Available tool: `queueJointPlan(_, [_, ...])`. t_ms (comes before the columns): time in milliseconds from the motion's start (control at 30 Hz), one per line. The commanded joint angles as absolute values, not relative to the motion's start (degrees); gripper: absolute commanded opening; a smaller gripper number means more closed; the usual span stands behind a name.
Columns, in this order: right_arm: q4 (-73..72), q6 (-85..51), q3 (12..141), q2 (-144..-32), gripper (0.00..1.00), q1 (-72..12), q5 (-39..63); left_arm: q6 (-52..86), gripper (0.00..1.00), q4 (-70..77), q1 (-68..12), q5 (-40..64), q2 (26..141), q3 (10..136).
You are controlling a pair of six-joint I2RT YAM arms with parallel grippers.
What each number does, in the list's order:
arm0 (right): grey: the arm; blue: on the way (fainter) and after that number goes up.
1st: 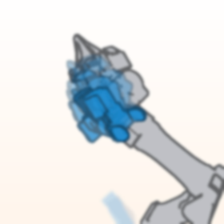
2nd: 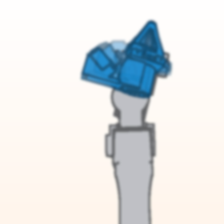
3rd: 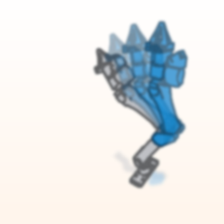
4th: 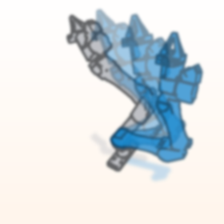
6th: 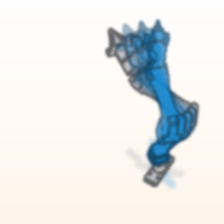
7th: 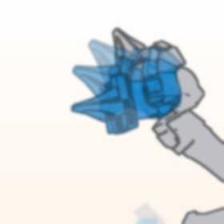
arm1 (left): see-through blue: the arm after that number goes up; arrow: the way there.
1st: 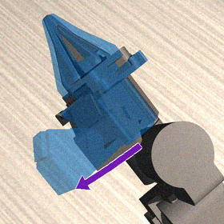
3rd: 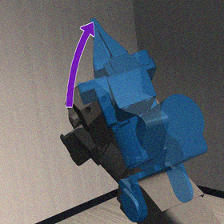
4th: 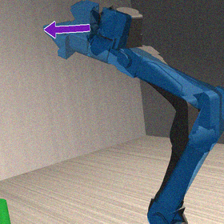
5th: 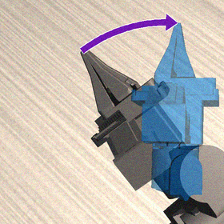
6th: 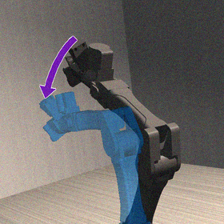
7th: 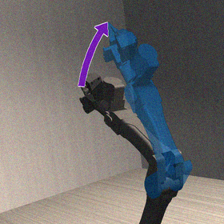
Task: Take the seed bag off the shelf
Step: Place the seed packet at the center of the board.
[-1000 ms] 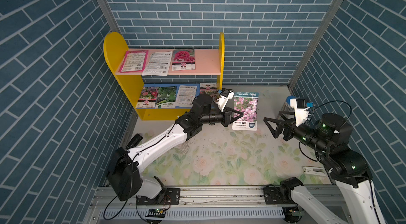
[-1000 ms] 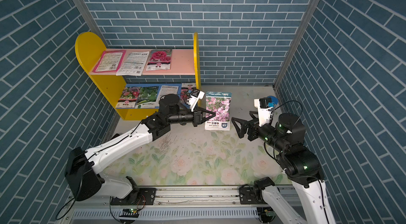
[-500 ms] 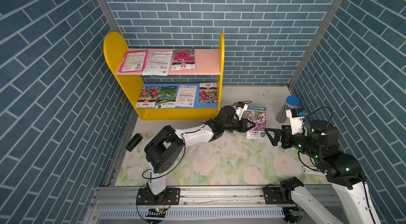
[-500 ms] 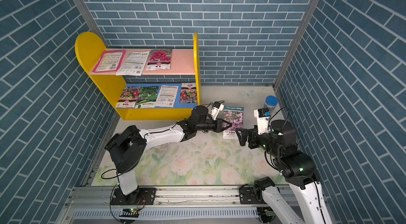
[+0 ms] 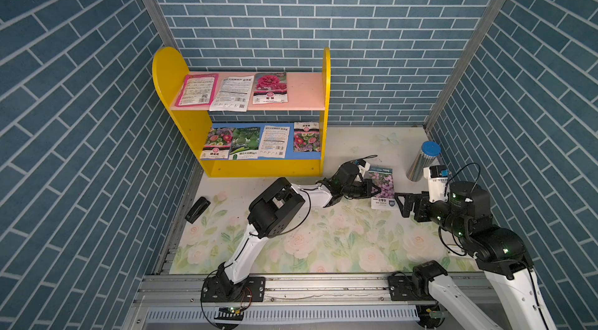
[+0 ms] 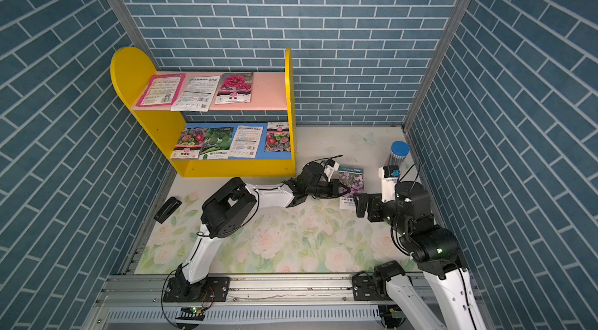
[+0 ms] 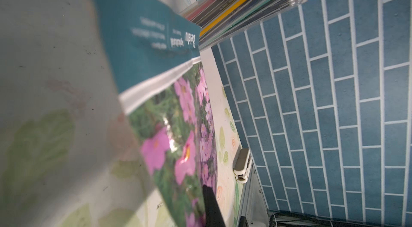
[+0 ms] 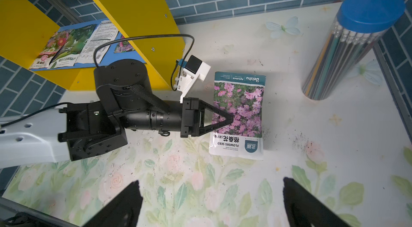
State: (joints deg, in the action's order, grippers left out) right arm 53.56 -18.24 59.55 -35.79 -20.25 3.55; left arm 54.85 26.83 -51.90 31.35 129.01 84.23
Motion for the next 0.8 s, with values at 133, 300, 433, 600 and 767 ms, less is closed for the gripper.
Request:
queueJointPlan(133, [56.33, -20.57, 59.44, -35.27, 1.0, -20.3, -0.84, 57.17, 0.0, 24.89, -53.24, 32.87, 134.07, 91.17])
queueJointPlan(300, [55.71, -20.75, 58.98, -35.42, 1.0, -20.3, -1.0, 58.09, 0.0, 24.43, -53.71, 32.3, 135.89, 92.08])
queueJointPlan(433, [54.78, -20.73, 59.02, -35.08, 1.0, -20.28, -1.95, 58.18, 0.0, 23.38, -54.38, 31.87, 137.11, 93.24])
queueJointPlan(600, [53.12, -19.78, 57.47, -33.68, 1.0, -20.29, -0.84, 58.52, 0.0, 22.77, -54.49, 30.42, 137.89, 93.34])
queueJointPlan(767, [52.27, -19.69, 55.84, -33.16, 1.0, -20.3, 0.17, 60.07, 0.0, 22.27, -54.48, 28.91, 138.94, 93.72])
